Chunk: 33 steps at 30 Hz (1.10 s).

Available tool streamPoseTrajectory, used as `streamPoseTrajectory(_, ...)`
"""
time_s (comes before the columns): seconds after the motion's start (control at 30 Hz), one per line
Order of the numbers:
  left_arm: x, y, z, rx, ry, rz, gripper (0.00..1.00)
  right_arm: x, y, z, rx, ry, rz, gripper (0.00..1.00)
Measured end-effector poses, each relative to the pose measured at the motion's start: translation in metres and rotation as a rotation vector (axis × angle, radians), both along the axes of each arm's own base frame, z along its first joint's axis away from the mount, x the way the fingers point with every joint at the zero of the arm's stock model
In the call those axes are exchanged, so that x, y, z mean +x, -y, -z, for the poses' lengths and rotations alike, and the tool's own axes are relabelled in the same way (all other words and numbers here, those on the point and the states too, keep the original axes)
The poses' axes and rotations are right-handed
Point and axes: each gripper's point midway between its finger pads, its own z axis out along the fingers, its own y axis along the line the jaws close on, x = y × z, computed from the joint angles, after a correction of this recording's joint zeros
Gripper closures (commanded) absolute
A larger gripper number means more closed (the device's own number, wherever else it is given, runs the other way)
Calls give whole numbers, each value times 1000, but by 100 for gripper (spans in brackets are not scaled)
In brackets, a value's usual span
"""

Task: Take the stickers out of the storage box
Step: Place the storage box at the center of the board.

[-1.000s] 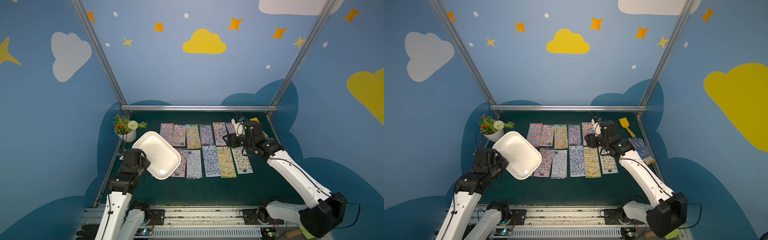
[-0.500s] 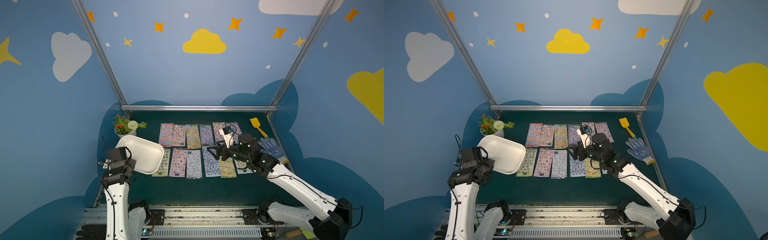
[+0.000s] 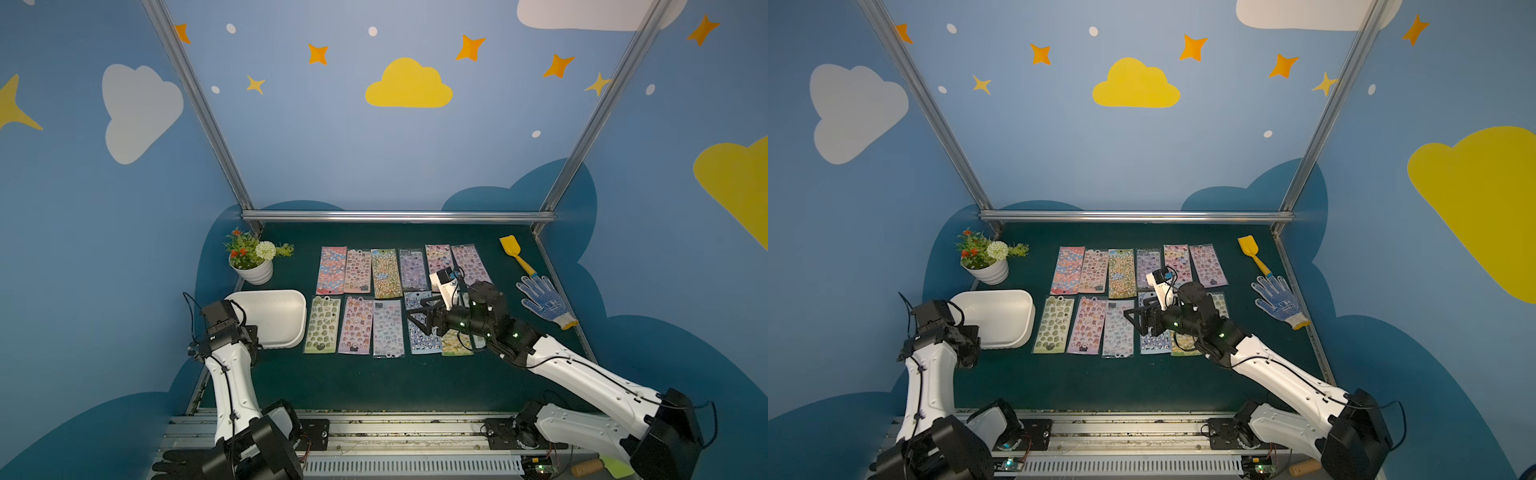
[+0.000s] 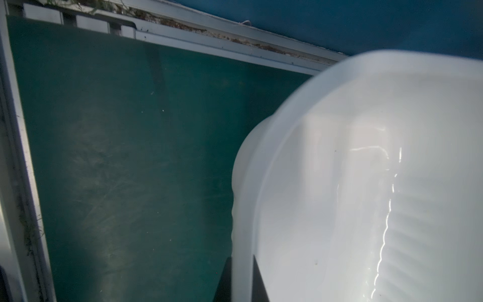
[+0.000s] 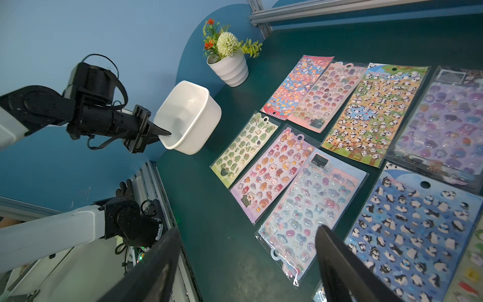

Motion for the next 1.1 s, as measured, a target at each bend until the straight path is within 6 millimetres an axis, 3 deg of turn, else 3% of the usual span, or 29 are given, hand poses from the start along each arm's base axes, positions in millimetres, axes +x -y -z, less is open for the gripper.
streamPoseTrajectory(0.2,-4,-10,20,-5,-59,-40,94,-1,-4,-7,41,4,-16,20)
streamPoseTrajectory(0.33,-6,-19,28,5,-91,-64,82,-2,-5,-10,53,5,-21,20)
streamPoseTrajectory(0.57,-8,-27,43,-1,-131,-77,76,-3,-5,-5,53,-6,-19,20)
streamPoseTrajectory(0.73,-11,-28,47,-13,-149,-83,66,-1,-4,-4,50,-4,-8,20)
streamPoseTrajectory(0.9,-8,-28,29,23,-84,-67,44,2,-1,-3,34,7,11,20)
streamPoseTrajectory(1.1,4,-33,-28,127,48,-9,24,4,3,-1,1,24,24,12)
